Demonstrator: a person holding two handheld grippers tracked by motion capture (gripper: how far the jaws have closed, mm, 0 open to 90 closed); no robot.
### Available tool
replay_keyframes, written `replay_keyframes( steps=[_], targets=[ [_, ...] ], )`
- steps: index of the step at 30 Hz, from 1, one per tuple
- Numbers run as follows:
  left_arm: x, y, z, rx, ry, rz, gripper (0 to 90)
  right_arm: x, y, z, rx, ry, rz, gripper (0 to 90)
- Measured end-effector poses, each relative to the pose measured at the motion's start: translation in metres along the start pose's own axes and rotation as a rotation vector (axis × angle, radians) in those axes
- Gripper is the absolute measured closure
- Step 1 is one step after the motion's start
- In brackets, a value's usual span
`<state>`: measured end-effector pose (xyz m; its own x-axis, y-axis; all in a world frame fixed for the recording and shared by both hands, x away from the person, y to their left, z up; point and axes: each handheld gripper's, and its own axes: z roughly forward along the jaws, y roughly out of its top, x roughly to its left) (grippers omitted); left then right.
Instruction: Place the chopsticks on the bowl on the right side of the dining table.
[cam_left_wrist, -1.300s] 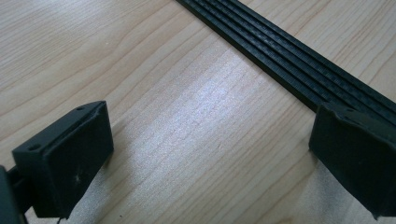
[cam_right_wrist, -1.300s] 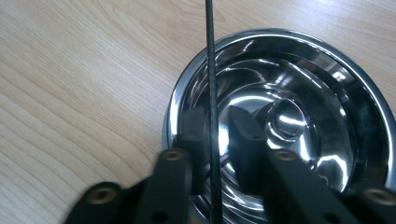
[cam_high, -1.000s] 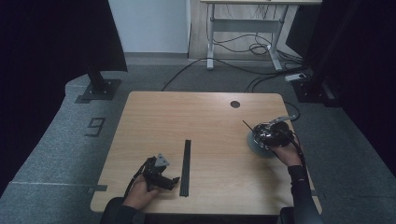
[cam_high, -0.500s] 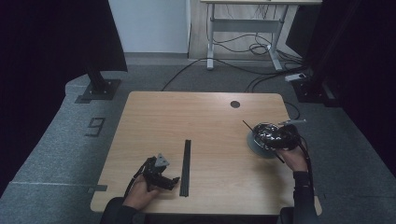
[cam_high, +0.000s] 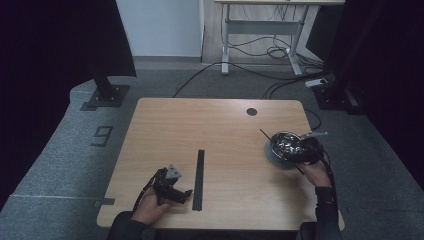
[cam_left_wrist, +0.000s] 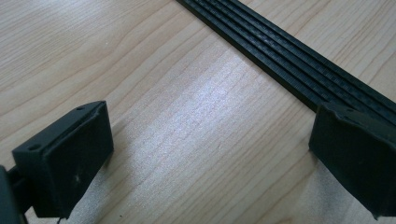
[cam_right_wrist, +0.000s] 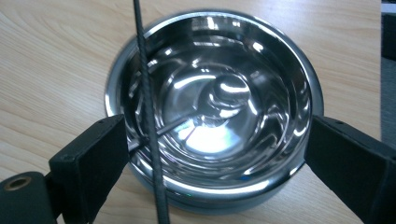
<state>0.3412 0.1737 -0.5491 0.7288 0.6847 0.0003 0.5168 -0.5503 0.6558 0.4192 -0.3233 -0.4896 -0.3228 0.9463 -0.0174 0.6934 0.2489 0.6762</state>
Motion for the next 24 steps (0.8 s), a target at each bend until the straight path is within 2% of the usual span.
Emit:
replay_keyframes(
  steps=[5, 24],
  targets=[
    [0.000, 0.000, 0.000, 0.000, 0.000, 0.000, 0.0, -0.001, -0.003, 0.003, 0.013, -0.014, -0.007, 7.1],
    [0.000, 0.000, 0.000, -0.001, 0.000, 0.000, 0.0, -0.026, -0.014, -0.001, 0.013, -0.033, 0.052, 13.0]
  ],
)
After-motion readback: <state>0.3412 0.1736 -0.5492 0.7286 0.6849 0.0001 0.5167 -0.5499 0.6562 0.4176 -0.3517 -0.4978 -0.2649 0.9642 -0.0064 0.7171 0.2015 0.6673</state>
